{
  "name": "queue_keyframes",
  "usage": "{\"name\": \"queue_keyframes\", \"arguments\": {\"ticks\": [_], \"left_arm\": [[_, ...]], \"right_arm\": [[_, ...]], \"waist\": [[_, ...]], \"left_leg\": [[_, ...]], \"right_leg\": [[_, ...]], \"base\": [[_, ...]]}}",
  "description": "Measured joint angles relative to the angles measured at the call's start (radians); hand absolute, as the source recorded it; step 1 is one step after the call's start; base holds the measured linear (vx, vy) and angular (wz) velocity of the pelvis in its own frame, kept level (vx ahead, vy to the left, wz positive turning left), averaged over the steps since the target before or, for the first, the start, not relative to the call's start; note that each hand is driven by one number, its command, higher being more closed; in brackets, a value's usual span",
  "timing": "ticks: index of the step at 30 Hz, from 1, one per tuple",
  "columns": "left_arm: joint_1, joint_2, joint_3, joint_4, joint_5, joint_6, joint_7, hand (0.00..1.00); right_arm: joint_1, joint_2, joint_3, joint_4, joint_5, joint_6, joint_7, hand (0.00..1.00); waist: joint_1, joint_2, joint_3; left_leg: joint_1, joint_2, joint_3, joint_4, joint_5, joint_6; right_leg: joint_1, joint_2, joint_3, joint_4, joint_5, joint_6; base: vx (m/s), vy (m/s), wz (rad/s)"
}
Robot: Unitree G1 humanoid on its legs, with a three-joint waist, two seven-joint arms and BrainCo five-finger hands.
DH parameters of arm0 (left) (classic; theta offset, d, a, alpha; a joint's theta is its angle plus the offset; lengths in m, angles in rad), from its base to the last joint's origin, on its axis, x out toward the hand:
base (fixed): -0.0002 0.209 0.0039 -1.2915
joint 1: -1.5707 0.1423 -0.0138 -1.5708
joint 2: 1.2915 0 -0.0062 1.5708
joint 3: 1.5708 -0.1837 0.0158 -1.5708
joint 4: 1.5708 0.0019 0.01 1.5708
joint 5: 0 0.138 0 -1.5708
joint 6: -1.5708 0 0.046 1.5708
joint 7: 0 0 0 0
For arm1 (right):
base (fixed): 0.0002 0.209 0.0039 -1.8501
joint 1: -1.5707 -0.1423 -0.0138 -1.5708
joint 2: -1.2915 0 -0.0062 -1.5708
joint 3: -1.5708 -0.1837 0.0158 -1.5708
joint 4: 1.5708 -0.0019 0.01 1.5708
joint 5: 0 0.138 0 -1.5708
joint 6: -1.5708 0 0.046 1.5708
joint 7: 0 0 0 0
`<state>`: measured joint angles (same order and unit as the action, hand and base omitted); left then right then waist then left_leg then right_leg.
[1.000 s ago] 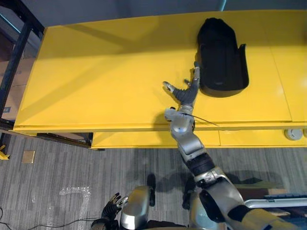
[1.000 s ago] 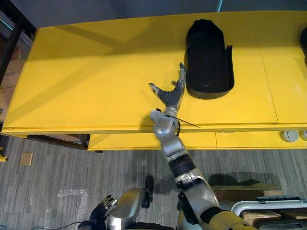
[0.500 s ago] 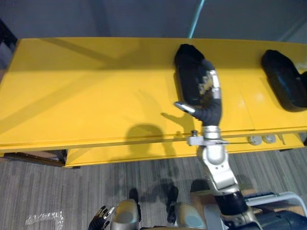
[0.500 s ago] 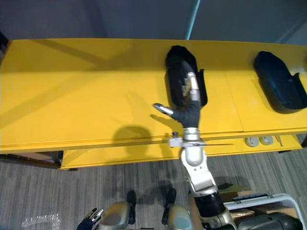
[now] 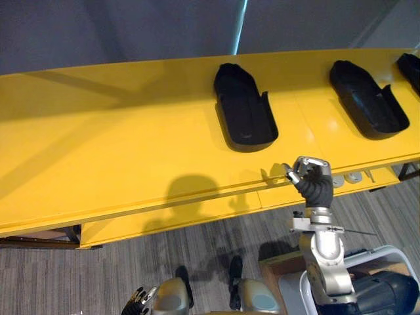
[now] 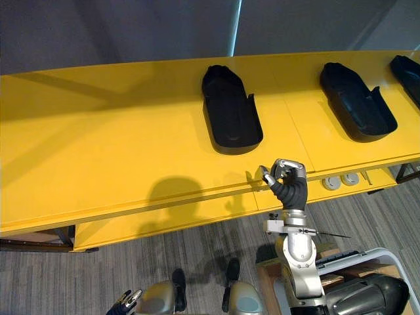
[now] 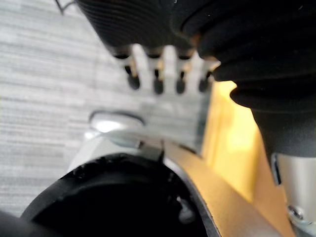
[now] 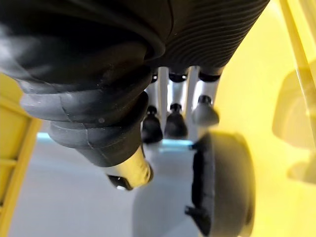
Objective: Walk over and take plastic housings, then place them on the shelf
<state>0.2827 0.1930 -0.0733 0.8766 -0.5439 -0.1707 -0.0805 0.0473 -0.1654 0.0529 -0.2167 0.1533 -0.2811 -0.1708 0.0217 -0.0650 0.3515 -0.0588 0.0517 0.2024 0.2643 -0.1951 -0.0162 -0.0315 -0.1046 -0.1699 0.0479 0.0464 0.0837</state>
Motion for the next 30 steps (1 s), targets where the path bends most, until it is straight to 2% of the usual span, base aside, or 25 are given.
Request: {"name": "queue_keyframes", "arguments": {"ticks": [3,7,11,17,22,30], "left_arm": [[-0.010,-0.013,0.014,-0.003,-0.001,0.000,-0.001,0.00],[-0.011,-0.028,0.024,-0.038,0.001,-0.001,-0.001,0.00],[-0.021,-0.035,0.033,-0.043,0.001,0.001,-0.001,0.00],[-0.036,-0.036,0.032,-0.058,0.003,0.011,-0.003,0.00],[-0.051,-0.036,0.030,-0.067,0.002,0.021,-0.002,0.00],[-0.078,-0.034,0.023,-0.050,0.002,0.028,-0.001,0.00]], "right_arm": [[-0.046,-0.003,0.008,0.040,-0.003,-0.028,-0.009,1.00],[-0.133,-0.004,0.062,0.095,-0.014,-0.029,-0.043,1.00],[-0.217,-0.003,0.081,0.135,-0.032,-0.026,-0.069,1.00],[-0.300,0.001,0.081,0.192,-0.050,-0.017,-0.115,1.00],[-0.341,0.006,0.078,0.246,-0.052,-0.014,-0.116,1.00],[-0.389,0.005,0.072,0.287,-0.091,-0.018,-0.150,1.00]], "waist": [[0.017,0.015,0.011],[0.034,0.033,0.035],[0.048,0.040,0.068],[0.053,0.051,0.103],[0.059,0.060,0.125],[0.065,0.068,0.135]], "left_leg": [[-0.012,-0.003,-0.012,0.026,-0.007,0.006],[-0.028,-0.011,-0.038,0.054,-0.017,0.016],[-0.050,-0.025,-0.056,0.060,-0.012,0.015],[-0.096,-0.034,-0.064,0.113,-0.015,0.028],[-0.129,-0.032,-0.075,0.168,-0.038,0.030],[-0.176,-0.032,-0.080,0.209,-0.047,0.033]], "right_leg": [[-0.004,-0.008,-0.014,0.026,-0.009,0.002],[-0.007,-0.022,-0.029,0.072,-0.033,0.004],[-0.032,-0.043,-0.054,0.105,-0.051,0.006],[-0.081,-0.061,-0.057,0.176,-0.074,0.016],[-0.116,-0.073,-0.064,0.255,-0.110,0.015],[-0.172,-0.087,-0.068,0.328,-0.137,0.011]], "base": [[-0.06,0.036,0.15],[-0.11,0.041,0.17],[-0.07,0.030,0.19],[0.01,0.035,0.08],[-0.02,0.020,0.08],[-0.05,0.011,0.03]]}}
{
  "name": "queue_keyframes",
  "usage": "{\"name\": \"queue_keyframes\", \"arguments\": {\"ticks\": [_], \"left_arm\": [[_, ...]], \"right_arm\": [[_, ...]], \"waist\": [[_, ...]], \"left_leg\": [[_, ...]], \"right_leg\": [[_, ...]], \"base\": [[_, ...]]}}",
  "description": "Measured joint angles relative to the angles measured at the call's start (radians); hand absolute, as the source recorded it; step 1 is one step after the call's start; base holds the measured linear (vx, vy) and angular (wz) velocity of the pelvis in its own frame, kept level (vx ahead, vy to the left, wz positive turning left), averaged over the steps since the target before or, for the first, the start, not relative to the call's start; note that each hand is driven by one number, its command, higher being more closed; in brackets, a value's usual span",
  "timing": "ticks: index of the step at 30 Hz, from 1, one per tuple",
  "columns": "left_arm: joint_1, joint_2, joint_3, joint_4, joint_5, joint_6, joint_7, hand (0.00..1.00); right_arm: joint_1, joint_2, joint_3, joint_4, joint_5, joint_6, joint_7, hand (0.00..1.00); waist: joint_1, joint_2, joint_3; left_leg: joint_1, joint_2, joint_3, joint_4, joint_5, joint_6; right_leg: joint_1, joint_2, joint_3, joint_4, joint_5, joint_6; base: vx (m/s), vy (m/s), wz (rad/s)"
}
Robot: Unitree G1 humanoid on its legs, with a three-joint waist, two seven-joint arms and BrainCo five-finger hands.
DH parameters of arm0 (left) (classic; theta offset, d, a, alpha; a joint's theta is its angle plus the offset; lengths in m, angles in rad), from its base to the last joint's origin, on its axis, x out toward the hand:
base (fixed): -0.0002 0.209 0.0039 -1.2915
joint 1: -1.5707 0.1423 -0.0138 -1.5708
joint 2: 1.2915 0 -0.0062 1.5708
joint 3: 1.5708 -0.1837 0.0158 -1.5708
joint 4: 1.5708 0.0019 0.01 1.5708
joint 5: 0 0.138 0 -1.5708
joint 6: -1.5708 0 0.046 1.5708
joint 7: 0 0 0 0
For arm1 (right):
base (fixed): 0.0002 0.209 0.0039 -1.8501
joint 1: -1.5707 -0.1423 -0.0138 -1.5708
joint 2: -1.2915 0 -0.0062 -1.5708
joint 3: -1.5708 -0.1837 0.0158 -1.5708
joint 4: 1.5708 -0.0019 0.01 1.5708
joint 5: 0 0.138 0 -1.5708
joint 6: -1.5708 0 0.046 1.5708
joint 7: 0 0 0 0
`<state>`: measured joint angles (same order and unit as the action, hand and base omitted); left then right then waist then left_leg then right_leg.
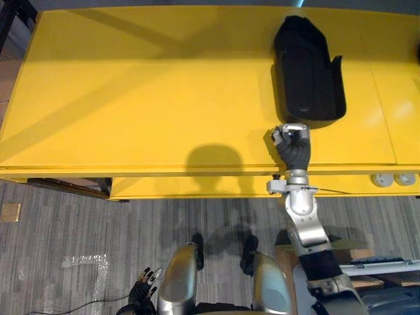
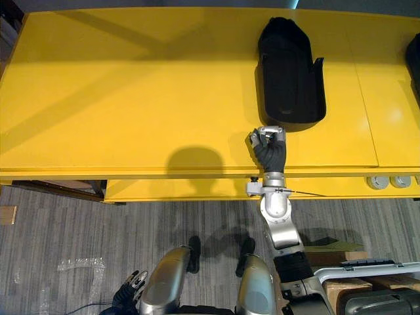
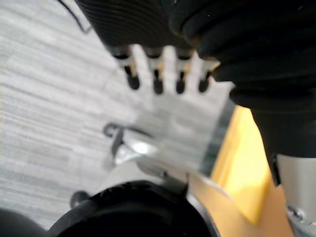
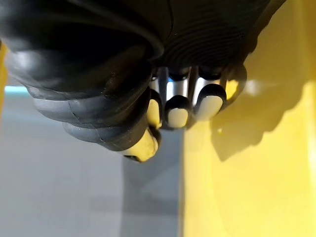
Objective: Walk over and take plastic housings, then place them on the shelf
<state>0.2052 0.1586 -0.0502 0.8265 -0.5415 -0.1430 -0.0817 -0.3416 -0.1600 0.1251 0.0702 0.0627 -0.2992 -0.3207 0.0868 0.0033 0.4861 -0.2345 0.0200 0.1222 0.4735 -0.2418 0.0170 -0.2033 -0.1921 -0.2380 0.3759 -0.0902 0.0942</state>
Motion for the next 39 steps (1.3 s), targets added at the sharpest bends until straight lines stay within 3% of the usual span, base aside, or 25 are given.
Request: {"name": "queue_keyframes", "arguments": {"ticks": [17,39], "left_arm": [[-0.020,0.000,-0.012,0.009,0.000,0.001,0.001,0.00],[-0.057,-0.009,-0.012,0.007,-0.007,0.014,-0.002,0.00]], "right_arm": [[-0.077,-0.006,-0.036,0.063,-0.039,-0.002,-0.074,1.00],[-0.174,-0.061,-0.032,0.156,-0.088,-0.004,-0.091,1.00]], "waist": [[0.008,0.015,0.008],[0.009,0.046,0.012]], "left_leg": [[-0.007,0.002,-0.002,0.005,0.001,-0.001],[0.013,0.000,-0.022,-0.078,0.058,-0.017]], "right_leg": [[-0.009,-0.001,-0.001,0.016,-0.008,-0.004],[0.007,0.007,-0.032,-0.042,0.006,-0.019]], "base": [[0.00,0.000,0.00],[-0.01,-0.005,0.02]]}}
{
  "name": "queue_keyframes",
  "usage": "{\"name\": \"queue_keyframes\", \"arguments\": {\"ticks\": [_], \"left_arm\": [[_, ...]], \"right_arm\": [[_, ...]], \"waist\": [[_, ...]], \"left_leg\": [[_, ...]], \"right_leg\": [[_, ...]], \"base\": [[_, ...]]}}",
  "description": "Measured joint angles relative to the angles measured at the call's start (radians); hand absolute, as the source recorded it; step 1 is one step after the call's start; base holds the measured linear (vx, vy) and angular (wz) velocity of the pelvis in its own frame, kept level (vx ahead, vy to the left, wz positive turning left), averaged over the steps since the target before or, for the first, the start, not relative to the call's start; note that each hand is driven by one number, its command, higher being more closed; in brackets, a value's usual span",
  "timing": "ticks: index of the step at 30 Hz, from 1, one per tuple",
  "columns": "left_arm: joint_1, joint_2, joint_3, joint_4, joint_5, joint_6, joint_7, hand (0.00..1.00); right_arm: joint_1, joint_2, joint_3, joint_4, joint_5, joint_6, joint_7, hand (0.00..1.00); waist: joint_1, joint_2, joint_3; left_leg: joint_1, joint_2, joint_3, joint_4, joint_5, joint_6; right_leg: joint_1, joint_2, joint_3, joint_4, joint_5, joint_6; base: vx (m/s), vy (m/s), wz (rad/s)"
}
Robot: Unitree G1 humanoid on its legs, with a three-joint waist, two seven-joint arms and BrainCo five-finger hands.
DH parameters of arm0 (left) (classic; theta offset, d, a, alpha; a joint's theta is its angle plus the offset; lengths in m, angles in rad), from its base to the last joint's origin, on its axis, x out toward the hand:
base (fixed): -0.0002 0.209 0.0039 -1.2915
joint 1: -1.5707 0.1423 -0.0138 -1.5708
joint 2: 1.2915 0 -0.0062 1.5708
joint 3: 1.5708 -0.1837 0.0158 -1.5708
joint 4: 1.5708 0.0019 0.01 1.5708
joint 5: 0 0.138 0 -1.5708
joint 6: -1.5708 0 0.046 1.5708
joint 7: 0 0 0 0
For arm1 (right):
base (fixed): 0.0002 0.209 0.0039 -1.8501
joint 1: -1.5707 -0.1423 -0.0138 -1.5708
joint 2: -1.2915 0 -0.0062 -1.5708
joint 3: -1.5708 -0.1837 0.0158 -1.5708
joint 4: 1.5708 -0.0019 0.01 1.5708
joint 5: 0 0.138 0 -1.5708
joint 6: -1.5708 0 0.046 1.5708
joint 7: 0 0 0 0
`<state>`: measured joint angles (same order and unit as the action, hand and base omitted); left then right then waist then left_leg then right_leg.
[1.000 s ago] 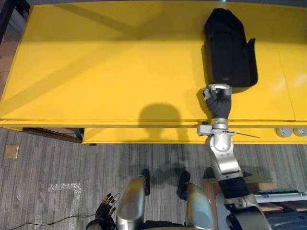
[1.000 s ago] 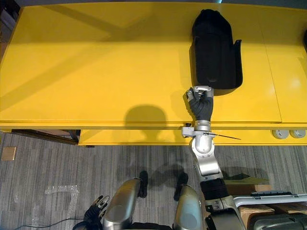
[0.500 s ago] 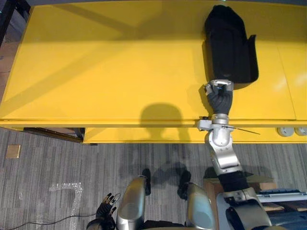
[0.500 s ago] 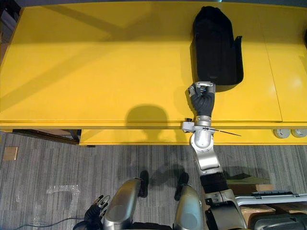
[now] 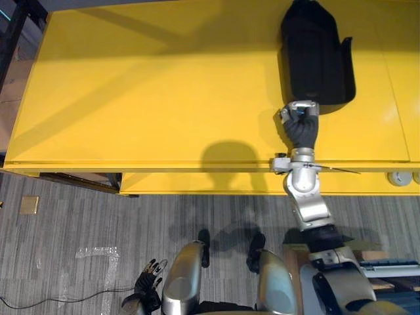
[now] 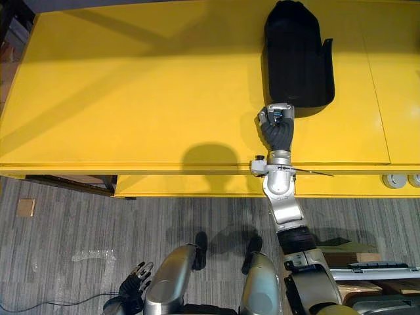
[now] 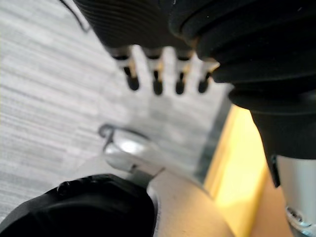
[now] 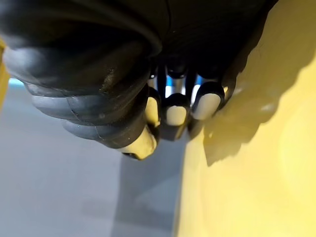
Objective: Walk over and take plastic housings, then place them on the shelf
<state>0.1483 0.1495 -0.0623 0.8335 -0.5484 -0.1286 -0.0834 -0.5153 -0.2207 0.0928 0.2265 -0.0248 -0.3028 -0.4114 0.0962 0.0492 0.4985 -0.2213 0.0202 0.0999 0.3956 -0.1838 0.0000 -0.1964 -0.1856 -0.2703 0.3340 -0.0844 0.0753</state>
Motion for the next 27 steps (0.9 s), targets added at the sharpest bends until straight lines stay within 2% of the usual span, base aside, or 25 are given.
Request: {"name": "queue_keyframes", "arguments": {"ticks": [2,3,4,6,8,12,14,16,19,21,22,23,24,25,26,27], "left_arm": [[0.012,-0.002,0.002,-0.016,0.000,-0.001,-0.001,0.00],[0.017,-0.002,0.003,-0.023,0.000,-0.001,-0.001,0.00],[0.026,-0.003,0.003,-0.028,0.000,-0.001,-0.005,0.00],[0.031,-0.001,0.007,-0.027,0.000,0.001,-0.006,0.00],[0.051,0.003,0.022,-0.022,0.006,0.006,-0.002,0.00],[0.054,0.008,0.022,0.022,0.052,0.028,0.026,0.00],[0.055,0.017,0.022,0.054,0.097,0.041,0.036,0.00],[0.055,0.024,0.021,0.056,0.126,0.045,0.036,0.00],[0.047,0.033,0.019,0.087,0.177,0.046,0.031,0.00],[0.047,0.038,0.018,0.102,0.214,0.066,0.030,0.00],[0.047,0.038,0.017,0.112,0.217,0.067,0.029,0.00],[0.047,0.037,0.018,0.133,0.221,0.067,0.027,0.00],[0.047,0.037,0.018,0.136,0.222,0.067,0.025,0.00],[0.049,0.036,0.020,0.137,0.209,0.068,0.025,0.00],[0.053,0.029,0.023,0.134,0.185,0.069,0.035,0.00],[0.056,0.025,0.023,0.132,0.162,0.069,0.039,0.00]], "right_arm": [[0.072,0.001,0.011,-0.090,0.001,0.007,-0.002,1.00],[0.102,0.002,0.014,-0.132,0.001,0.007,-0.002,0.00],[0.185,0.004,0.025,-0.255,0.001,0.004,0.000,0.00],[0.231,0.009,0.025,-0.315,0.001,0.002,-0.002,0.00],[0.308,0.021,0.018,-0.373,-0.005,-0.005,-0.006,0.00],[0.446,0.037,-0.050,-0.412,-0.067,-0.037,-0.026,0.00],[0.532,0.047,-0.095,-0.417,-0.066,-0.045,-0.049,0.00],[0.576,0.059,-0.132,-0.417,-0.066,-0.046,-0.064,0.00],[0.653,0.081,-0.195,-0.415,-0.062,-0.046,-0.093,0.00],[0.714,0.095,-0.238,-0.412,-0.036,-0.048,-0.104,0.00],[0.728,0.098,-0.246,-0.409,-0.021,-0.049,-0.105,0.00],[0.752,0.101,-0.255,-0.393,-0.007,-0.053,-0.103,0.00],[0.754,0.102,-0.256,-0.387,-0.006,-0.054,-0.102,0.00],[0.757,0.101,-0.252,-0.355,0.003,-0.064,-0.087,0.00],[0.752,0.095,-0.234,-0.320,0.013,-0.078,-0.064,0.00],[0.743,0.094,-0.224,-0.304,0.016,-0.084,-0.049,0.00]], "waist": [[0.002,0.000,0.000],[0.002,0.000,0.000],[-0.001,-0.010,-0.010],[-0.011,-0.020,-0.033],[-0.041,-0.043,-0.076],[-0.072,-0.053,-0.144],[-0.108,-0.064,-0.187],[-0.119,-0.070,-0.191],[-0.153,-0.076,-0.198],[-0.188,-0.075,-0.206],[-0.196,-0.073,-0.207],[-0.217,-0.068,-0.210],[-0.221,-0.068,-0.210],[-0.220,-0.071,-0.212],[-0.218,-0.063,-0.215],[-0.216,-0.058,-0.217]], "left_leg": [[0.050,0.008,0.016,-0.049,0.013,-0.005],[0.064,0.011,0.021,-0.059,0.013,-0.005],[0.097,0.022,0.053,-0.088,0.012,-0.006],[0.100,0.027,0.075,-0.103,0.012,-0.006],[0.122,0.034,0.115,-0.124,0.008,-0.012],[0.201,0.060,0.202,-0.123,-0.037,-0.025],[0.234,0.072,0.248,-0.123,-0.058,-0.030],[0.259,0.078,0.284,-0.124,-0.069,-0.031],[0.274,0.095,0.359,-0.106,-0.095,-0.033],[0.276,0.101,0.416,-0.101,-0.105,-0.033],[0.276,0.102,0.429,-0.101,-0.107,-0.033],[0.277,0.102,0.447,-0.082,-0.113,-0.035],[0.274,0.101,0.442,-0.076,-0.114,-0.034],[0.257,0.095,0.383,-0.030,-0.115,-0.030],[0.236,0.085,0.285,0.018,-0.129,-0.007],[0.224,0.079,0.236,0.041,-0.138,0.007]], "right_leg": [[0.055,0.021,0.003,-0.076,0.037,0.003],[0.071,0.028,0.008,-0.096,0.046,0.004],[0.099,0.047,0.034,-0.152,0.074,0.004],[0.099,0.058,0.055,-0.191,0.096,0.003],[0.119,0.074,0.092,-0.261,0.131,0.005],[0.169,0.104,0.176,-0.311,0.145,0.009],[0.185,0.120,0.224,-0.334,0.156,0.007],[0.196,0.128,0.261,-0.348,0.167,0.009],[0.192,0.142,0.330,-0.380,0.195,0.012],[0.165,0.149,0.381,-0.384,0.200,0.010],[0.160,0.151,0.390,-0.383,0.202,0.007],[0.142,0.160,0.423,-0.385,0.211,0.005],[0.140,0.161,0.431,-0.385,0.212,0.007],[0.122,0.178,0.482,-0.378,0.220,0.008],[0.110,0.193,0.539,-0.372,0.222,0.005],[0.104,0.201,0.566,-0.371,0.224,0.002]], "base": [[0.06,-0.012,-0.16],[0.12,0.000,-0.50],[0.10,0.009,-0.53],[0.11,0.020,-0.46],[0.14,0.031,-0.57],[0.12,0.021,-0.72],[0.08,0.013,-0.65],[0.01,0.017,-0.73],[-0.06,0.020,-0.72],[-0.09,0.002,-0.66],[-0.06,-0.001,-0.67],[-0.05,0.000,-0.49],[-0.04,-0.011,-0.86],[-0.01,-0.038,-1.10],[0.00,-0.037,-1.29],[-0.01,0.004,-1.37]]}}
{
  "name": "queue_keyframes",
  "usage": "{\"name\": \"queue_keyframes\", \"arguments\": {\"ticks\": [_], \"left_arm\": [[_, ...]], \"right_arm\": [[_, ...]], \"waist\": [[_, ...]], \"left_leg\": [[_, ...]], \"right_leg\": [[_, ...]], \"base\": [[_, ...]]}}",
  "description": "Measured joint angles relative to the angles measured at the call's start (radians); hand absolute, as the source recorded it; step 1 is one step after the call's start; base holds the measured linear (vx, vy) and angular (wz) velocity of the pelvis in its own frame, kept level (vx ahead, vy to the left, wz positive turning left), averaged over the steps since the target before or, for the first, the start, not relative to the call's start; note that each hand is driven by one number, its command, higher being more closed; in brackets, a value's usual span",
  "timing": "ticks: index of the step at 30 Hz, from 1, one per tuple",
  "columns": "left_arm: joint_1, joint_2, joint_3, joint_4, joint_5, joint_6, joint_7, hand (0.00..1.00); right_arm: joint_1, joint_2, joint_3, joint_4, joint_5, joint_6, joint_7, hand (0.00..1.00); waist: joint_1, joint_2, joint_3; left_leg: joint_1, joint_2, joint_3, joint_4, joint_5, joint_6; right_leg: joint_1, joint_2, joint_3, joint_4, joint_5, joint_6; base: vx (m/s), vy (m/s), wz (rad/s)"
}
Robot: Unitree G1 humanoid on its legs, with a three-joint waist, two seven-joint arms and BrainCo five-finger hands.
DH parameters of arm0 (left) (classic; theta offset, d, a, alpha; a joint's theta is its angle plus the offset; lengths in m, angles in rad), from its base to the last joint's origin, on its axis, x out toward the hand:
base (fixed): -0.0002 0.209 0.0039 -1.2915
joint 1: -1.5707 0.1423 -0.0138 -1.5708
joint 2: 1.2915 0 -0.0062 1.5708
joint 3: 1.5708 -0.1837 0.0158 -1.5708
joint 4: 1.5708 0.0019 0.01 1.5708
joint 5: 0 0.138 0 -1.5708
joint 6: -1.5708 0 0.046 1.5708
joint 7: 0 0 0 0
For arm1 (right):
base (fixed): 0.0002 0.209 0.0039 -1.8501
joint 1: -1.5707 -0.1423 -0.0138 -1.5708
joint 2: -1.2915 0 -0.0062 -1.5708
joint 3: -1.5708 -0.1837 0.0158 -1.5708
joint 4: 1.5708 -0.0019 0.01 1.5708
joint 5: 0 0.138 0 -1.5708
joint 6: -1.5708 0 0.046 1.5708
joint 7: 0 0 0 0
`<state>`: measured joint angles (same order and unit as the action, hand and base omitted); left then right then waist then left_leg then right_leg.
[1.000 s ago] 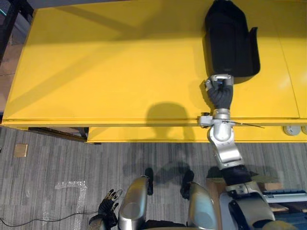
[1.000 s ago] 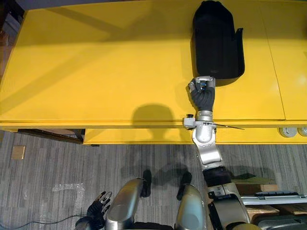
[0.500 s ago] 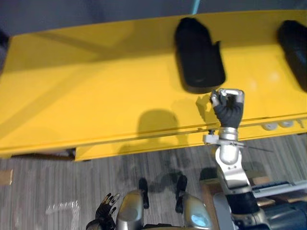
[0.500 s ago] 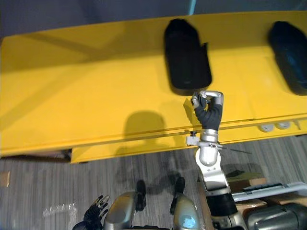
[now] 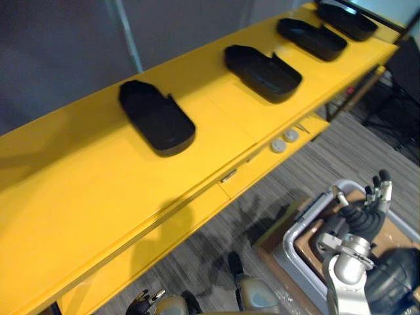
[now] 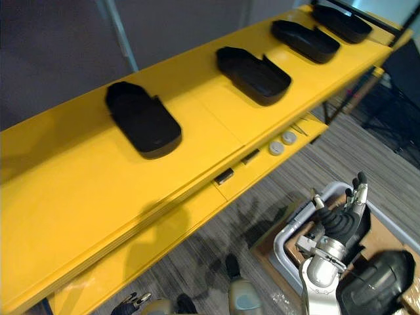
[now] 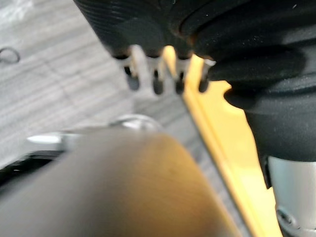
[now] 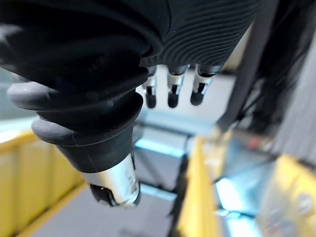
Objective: Walk over and take plastic housings, then place them on the shelf
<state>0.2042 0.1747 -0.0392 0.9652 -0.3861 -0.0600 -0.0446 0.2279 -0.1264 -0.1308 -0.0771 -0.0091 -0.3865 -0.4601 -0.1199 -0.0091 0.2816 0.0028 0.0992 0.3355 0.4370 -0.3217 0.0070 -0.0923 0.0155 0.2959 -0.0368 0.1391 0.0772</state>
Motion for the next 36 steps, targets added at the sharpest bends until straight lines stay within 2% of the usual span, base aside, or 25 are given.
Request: {"name": "queue_keyframes", "arguments": {"ticks": [1,2,4,6,8,12,13,14,16,17,18,21,23,24,25,26,27,28,29,30,31,32,34,35,36], "left_arm": [[0.010,-0.010,0.003,-0.008,-0.070,-0.014,0.000,0.00],[0.018,-0.028,0.008,-0.017,-0.136,-0.028,-0.003,0.00],[0.004,-0.046,0.013,-0.043,-0.167,-0.026,-0.014,0.00],[-0.018,-0.052,0.010,-0.043,-0.162,-0.025,-0.019,0.00],[-0.054,-0.067,0.013,-0.044,-0.162,0.006,-0.018,0.00],[-0.072,-0.062,0.021,-0.049,-0.159,0.037,0.024,0.00],[-0.073,-0.063,0.030,-0.048,-0.160,0.047,0.048,0.00],[-0.073,-0.066,0.036,-0.045,-0.168,0.049,0.079,0.00],[-0.076,-0.070,0.049,-0.037,-0.194,0.056,0.129,0.00],[-0.076,-0.070,0.072,-0.027,-0.213,0.069,0.147,0.00],[-0.077,-0.063,0.108,-0.002,-0.264,0.090,0.151,0.00],[-0.069,-0.050,0.148,0.060,-0.342,0.129,0.162,0.00],[-0.027,-0.048,0.154,0.086,-0.267,0.156,0.173,0.00],[-0.016,-0.050,0.153,0.088,-0.249,0.157,0.173,0.00],[-0.003,-0.049,0.152,0.088,-0.224,0.141,0.171,0.00],[-0.004,-0.048,0.149,0.088,-0.225,0.131,0.169,0.00],[-0.004,-0.044,0.145,0.085,-0.228,0.114,0.162,0.00],[-0.004,-0.033,0.140,0.074,-0.241,0.093,0.150,0.00],[-0.013,-0.033,0.130,0.073,-0.243,0.084,0.150,0.00],[-0.024,-0.035,0.121,0.071,-0.242,0.085,0.153,0.00],[-0.029,-0.033,0.096,0.072,-0.232,0.087,0.161,0.00],[-0.046,-0.047,0.065,0.088,-0.226,0.088,0.173,0.00],[-0.042,-0.046,0.055,0.086,-0.223,0.084,0.173,0.00],[-0.031,-0.051,0.035,0.069,-0.218,0.079,0.163,0.00],[-0.022,-0.045,0.021,0.053,-0.214,0.069,0.154,0.00]], "right_arm": [[-0.013,-0.005,0.026,0.034,0.031,-0.015,0.044,0.00],[-0.017,-0.017,0.045,0.067,0.054,-0.029,0.079,0.00],[-0.015,-0.016,0.060,0.101,0.074,-0.031,0.091,0.00],[-0.006,-0.007,0.062,0.116,0.075,-0.031,0.068,0.00],[0.003,0.040,0.076,0.150,0.113,-0.031,0.017,0.00],[0.056,0.116,0.126,0.141,0.160,-0.083,-0.003,0.00],[0.070,0.125,0.143,0.136,0.176,-0.090,0.007,0.00],[0.069,0.126,0.154,0.140,0.207,-0.097,0.032,0.00],[0.066,0.132,0.178,0.160,0.233,-0.121,0.064,0.00],[0.064,0.139,0.198,0.174,0.222,-0.134,0.066,0.00],[0.047,0.140,0.236,0.175,0.186,-0.139,0.050,0.00],[-0.012,0.140,0.312,0.178,0.177,-0.137,0.001,0.00],[-0.051,0.143,0.343,0.187,0.153,-0.124,-0.055,0.00],[-0.056,0.143,0.343,0.189,0.153,-0.119,-0.067,0.00],[-0.056,0.143,0.341,0.196,0.147,-0.099,-0.097,0.00],[-0.056,0.143,0.340,0.198,0.136,-0.088,-0.108,0.00],[-0.055,0.144,0.340,0.201,0.110,-0.069,-0.112,0.00],[-0.044,0.145,0.340,0.201,0.068,-0.043,-0.105,0.00],[-0.046,0.131,0.335,0.204,0.045,-0.024,-0.097,0.00],[-0.053,0.119,0.331,0.203,0.030,-0.010,-0.085,0.00],[-0.068,0.094,0.330,0.201,0.022,0.006,-0.066,0.00],[-0.093,0.058,0.291,0.198,0.013,0.029,-0.044,0.00],[-0.068,0.044,0.222,0.190,0.012,0.048,-0.024,0.00],[-0.018,0.025,0.152,0.152,0.014,0.051,-0.017,0.00],[-0.008,0.016,0.134,0.129,0.015,0.051,-0.015,0.00]], "waist": [[0.004,0.005,-0.003],[0.011,0.032,-0.017],[0.017,0.048,-0.025],[0.015,0.041,-0.018],[0.016,0.021,-0.001],[0.021,-0.009,0.017],[0.029,-0.010,0.016],[0.033,-0.004,0.019],[0.046,0.010,0.027],[0.063,0.017,0.026],[0.077,0.014,0.024],[0.097,0.012,0.023],[0.118,-0.014,0.008],[0.120,-0.020,0.004],[0.120,-0.030,-0.001],[0.120,-0.031,-0.002],[0.119,-0.040,-0.008],[0.119,-0.065,-0.021],[0.112,-0.065,-0.026],[0.110,-0.060,-0.034],[0.107,-0.035,-0.030],[0.080,0.015,0.001],[0.046,0.013,0.006],[0.053,0.014,0.005],[0.053,0.014,0.006]], "left_leg": [[-0.025,-0.019,-0.103,0.028,-0.030,0.012],[-0.025,-0.032,-0.190,0.019,-0.061,0.004],[-0.029,-0.049,-0.221,-0.009,-0.094,-0.001],[-0.035,-0.074,-0.220,0.004,-0.095,0.003],[-0.009,-0.085,-0.217,0.032,-0.101,0.013],[0.033,-0.087,-0.168,0.068,-0.119,0.035],[0.033,-0.074,-0.132,0.065,-0.114,0.044],[0.031,-0.058,-0.105,0.061,-0.106,0.056],[0.030,-0.007,-0.065,0.052,-0.091,0.051],[0.028,0.020,-0.049,0.030,-0.071,0.043],[0.026,0.059,-0.049,0.011,-0.047,0.024],[0.005,0.128,-0.044,0.009,-0.028,-0.009],[-0.003,0.176,-0.022,0.001,-0.006,-0.047],[-0.004,0.186,-0.015,0.000,-0.002,-0.057],[-0.001,0.218,-0.003,0.006,0.010,-0.098],[0.001,0.231,0.002,0.011,0.012,-0.115],[0.004,0.242,0.008,0.019,0.015,-0.143],[0.004,0.244,0.014,0.026,0.021,-0.179],[0.001,0.256,0.008,0.027,0.030,-0.200],[-0.004,0.273,-0.002,0.022,0.041,-0.214],[-0.006,0.299,-0.009,0.006,0.057,-0.225],[-0.023,0.333,-0.040,-0.010,0.099,-0.183],[-0.054,0.326,-0.054,-0.009,0.173,-0.085],[-0.056,0.278,-0.078,-0.015,0.158,-0.129],[-0.058,0.236,-0.097,-0.027,0.137,-0.150]], "right_leg": [[-0.016,0.008,0.053,0.000,0.003,-0.008],[-0.038,0.028,0.080,0.002,0.009,-0.016],[-0.097,0.039,0.089,0.052,0.011,-0.009],[-0.121,0.030,0.090,0.105,-0.002,0.007],[-0.131,0.030,0.086,0.199,-0.017,0.035],[-0.114,0.027,0.030,0.232,-0.002,0.024],[-0.092,0.005,-0.033,0.172,0.003,-0.058],[-0.104,-0.009,-0.100,0.180,-0.013,-0.077],[-0.138,-0.024,-0.223,0.301,-0.040,-0.082],[-0.152,-0.051,-0.265,0.415,-0.089,-0.092],[-0.148,-0.089,-0.269,0.540,-0.139,-0.107],[-0.129,-0.146,-0.262,0.635,-0.153,-0.130],[-0.126,-0.214,-0.218,0.671,-0.153,-0.133],[-0.125,-0.228,-0.203,0.673,-0.153,-0.133],[-0.121,-0.256,-0.206,0.664,-0.151,-0.126],[-0.115,-0.260,-0.221,0.649,-0.144,-0.114],[-0.107,-0.271,-0.255,0.609,-0.117,-0.070],[-0.096,-0.288,-0.316,0.534,-0.066,0.033],[-0.083,-0.290,-0.353,0.512,-0.154,0.135],[-0.082,-0.272,-0.369,0.496,-0.198,0.141],[-0.087,-0.243,-0.382,0.474,-0.251,0.123],[-0.111,-0.197,-0.398,0.479,-0.279,0.099],[-0.119,-0.192,-0.408,0.479,-0.290,0.074],[-0.111,-0.188,-0.393,0.443,-0.284,0.059],[-0.110,-0.184,-0.378,0.421,-0.277,0.051]], "base": [[-0.07,0.108,-1.36],[-0.10,0.136,-1.31],[-0.12,0.149,-0.79],[-0.09,0.118,-0.14],[-0.07,0.138,-0.07],[-0.13,0.075,-0.39],[-0.16,0.020,-0.66],[-0.20,0.018,-0.82],[-0.13,0.013,-0.70],[-0.05,-0.066,-0.51],[-0.03,-0.095,-0.39],[-0.01,-0.164,-0.35],[0.00,-0.239,-0.48],[0.03,-0.390,-0.43],[0.03,-0.373,-0.31],[0.02,-0.495,-0.37],[0.01,-0.491,-0.35],[0.01,-0.516,-0.46],[0.02,-0.423,-0.49],[0.05,-0.415,-0.68],[0.03,-0.500,-0.79],[0.02,-0.578,-0.56],[-0.01,-0.427,-0.02],[-0.02,-0.261,-0.15],[-0.03,-0.204,-0.39]]}}
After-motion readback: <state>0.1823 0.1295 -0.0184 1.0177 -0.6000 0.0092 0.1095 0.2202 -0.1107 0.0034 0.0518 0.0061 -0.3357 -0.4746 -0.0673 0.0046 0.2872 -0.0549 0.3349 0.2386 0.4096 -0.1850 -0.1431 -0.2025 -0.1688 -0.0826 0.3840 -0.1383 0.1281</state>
